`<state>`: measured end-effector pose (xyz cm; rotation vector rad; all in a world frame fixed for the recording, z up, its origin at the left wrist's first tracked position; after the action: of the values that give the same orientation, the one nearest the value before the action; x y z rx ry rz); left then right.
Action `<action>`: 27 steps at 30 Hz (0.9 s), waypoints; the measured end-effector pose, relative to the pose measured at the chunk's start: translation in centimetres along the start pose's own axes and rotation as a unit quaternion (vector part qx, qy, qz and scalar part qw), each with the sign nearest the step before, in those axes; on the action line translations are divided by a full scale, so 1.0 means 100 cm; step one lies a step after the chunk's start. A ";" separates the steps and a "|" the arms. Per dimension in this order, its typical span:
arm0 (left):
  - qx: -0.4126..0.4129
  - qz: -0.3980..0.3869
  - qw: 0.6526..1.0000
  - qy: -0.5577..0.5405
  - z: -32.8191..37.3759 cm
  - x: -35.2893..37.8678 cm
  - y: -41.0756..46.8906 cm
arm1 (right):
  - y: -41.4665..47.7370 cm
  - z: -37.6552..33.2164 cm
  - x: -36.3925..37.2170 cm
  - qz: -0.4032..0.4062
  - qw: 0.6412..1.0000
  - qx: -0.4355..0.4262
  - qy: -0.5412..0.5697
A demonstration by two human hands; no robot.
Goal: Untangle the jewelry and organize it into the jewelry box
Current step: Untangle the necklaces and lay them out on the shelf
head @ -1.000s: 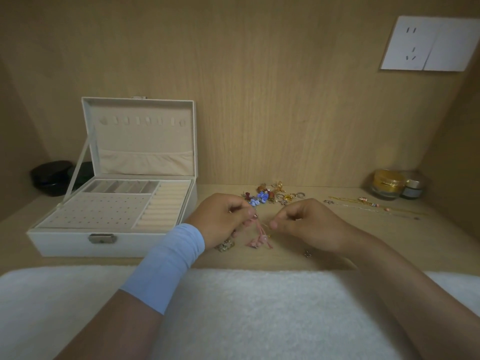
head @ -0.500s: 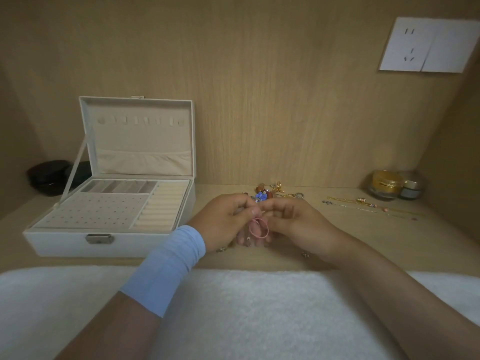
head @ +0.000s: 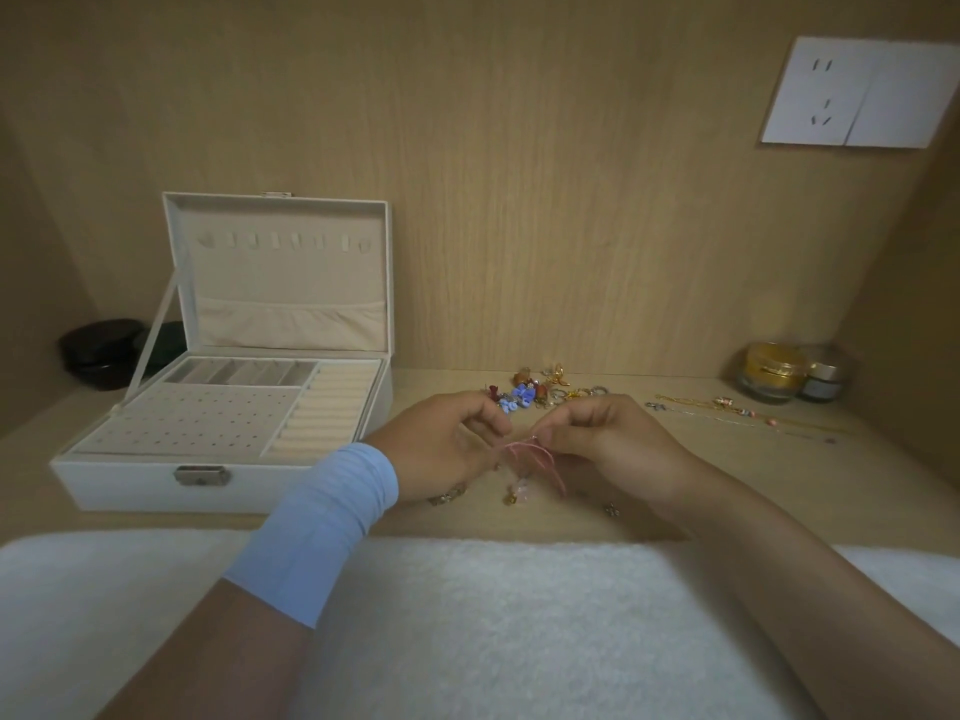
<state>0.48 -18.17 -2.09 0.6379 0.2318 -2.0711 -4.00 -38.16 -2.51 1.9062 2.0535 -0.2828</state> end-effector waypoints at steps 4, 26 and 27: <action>-0.009 0.020 1.000 0.021 0.000 -0.001 0.001 | 0.000 -0.002 0.001 0.000 0.999 0.020 0.032; -0.052 0.001 0.997 -0.060 0.003 0.005 0.000 | 0.001 0.001 0.006 0.032 0.996 -0.023 -0.078; -0.054 0.005 0.996 -0.070 0.004 0.006 0.000 | 0.000 0.001 0.006 0.030 0.995 -0.031 -0.086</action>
<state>0.11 -18.78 -2.06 0.4256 0.2568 -2.0693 -4.00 -37.67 -2.79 1.8354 1.8684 -0.3524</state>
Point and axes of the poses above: each hand's wrist, its own y-axis towards the middle knuckle, its own x-axis out of the palm, z = x × y, the point moved 1 cm from there along y, towards the middle knuckle, and after that the axes turned 7 degrees about -y, right-handed, at the moved point
